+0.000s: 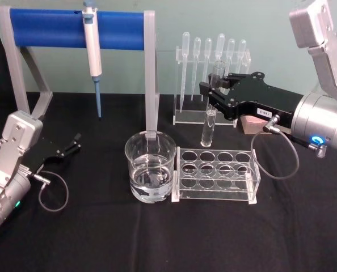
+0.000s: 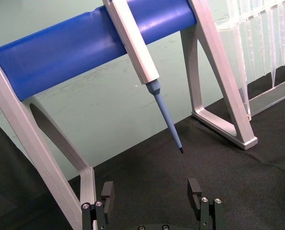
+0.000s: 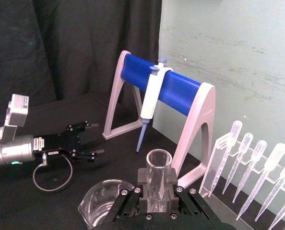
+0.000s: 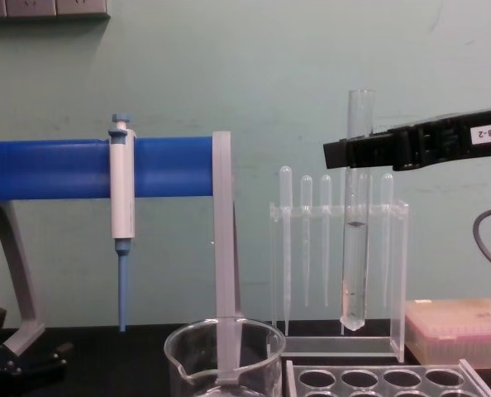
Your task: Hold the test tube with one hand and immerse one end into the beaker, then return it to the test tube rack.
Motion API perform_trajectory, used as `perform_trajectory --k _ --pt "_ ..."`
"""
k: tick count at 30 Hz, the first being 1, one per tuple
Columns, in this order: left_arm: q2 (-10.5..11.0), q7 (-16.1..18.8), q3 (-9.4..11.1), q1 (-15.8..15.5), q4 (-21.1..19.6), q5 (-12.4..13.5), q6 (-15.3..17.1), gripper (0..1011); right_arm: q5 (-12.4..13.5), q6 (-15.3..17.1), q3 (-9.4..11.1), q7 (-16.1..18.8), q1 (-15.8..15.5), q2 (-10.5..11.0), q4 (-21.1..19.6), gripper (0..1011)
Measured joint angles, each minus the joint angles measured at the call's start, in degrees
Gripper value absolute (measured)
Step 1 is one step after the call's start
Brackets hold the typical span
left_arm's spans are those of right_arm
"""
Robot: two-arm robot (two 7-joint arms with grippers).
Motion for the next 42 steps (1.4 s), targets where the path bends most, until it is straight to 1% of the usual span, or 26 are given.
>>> perform_trajectory --k 42 --pt "0.0 0.0 0.0 0.0 0.0 0.0 0.0 1000 0.0 0.0 0.0 0.01 0.0 0.0 0.0 227"
